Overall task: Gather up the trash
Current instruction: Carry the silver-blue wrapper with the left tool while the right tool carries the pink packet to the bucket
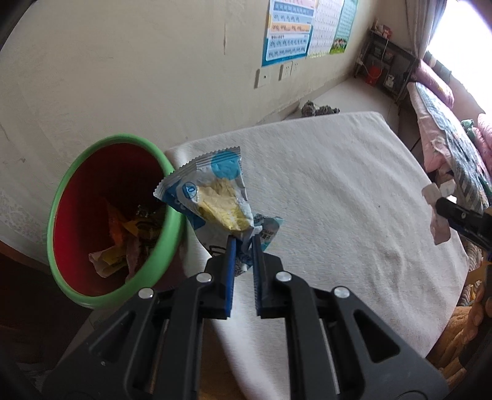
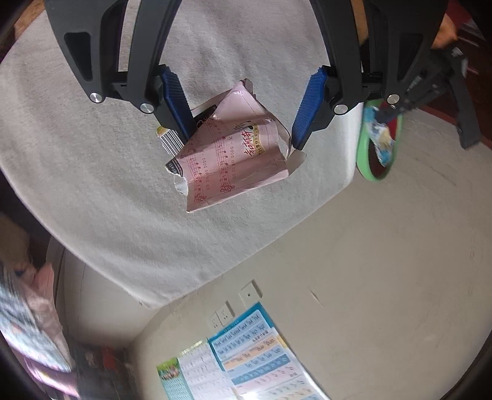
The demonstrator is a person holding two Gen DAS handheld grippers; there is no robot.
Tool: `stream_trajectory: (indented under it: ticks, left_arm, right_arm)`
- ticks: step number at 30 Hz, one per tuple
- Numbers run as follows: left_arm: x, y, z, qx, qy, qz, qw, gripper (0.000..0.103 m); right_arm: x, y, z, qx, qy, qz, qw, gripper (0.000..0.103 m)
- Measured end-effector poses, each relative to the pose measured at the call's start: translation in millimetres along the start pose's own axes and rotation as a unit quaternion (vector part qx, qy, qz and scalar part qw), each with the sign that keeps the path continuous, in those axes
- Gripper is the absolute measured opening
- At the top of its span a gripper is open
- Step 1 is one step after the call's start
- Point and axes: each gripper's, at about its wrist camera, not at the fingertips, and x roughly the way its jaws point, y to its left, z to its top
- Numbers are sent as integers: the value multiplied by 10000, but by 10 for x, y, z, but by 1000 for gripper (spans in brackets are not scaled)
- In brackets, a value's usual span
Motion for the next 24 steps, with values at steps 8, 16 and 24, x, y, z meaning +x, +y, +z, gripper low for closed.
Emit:
stream_trajectory:
  ticks: [8, 16, 24]
  left_arm:
    - [-261, 99, -116, 230, -375, -166, 9989, 10]
    - [-480, 235, -84, 331, -701, -317, 9965, 10]
    - [-531, 621, -33, -63, -914, -206, 9956, 10]
  right_arm:
    - [-201, 180, -129, -258, -280, -504, 9980, 63]
    - [-268, 606, -332, -387, -324, -469, 9976, 63]
    - [22, 1240, -261, -882, -86, -168, 9959, 63]
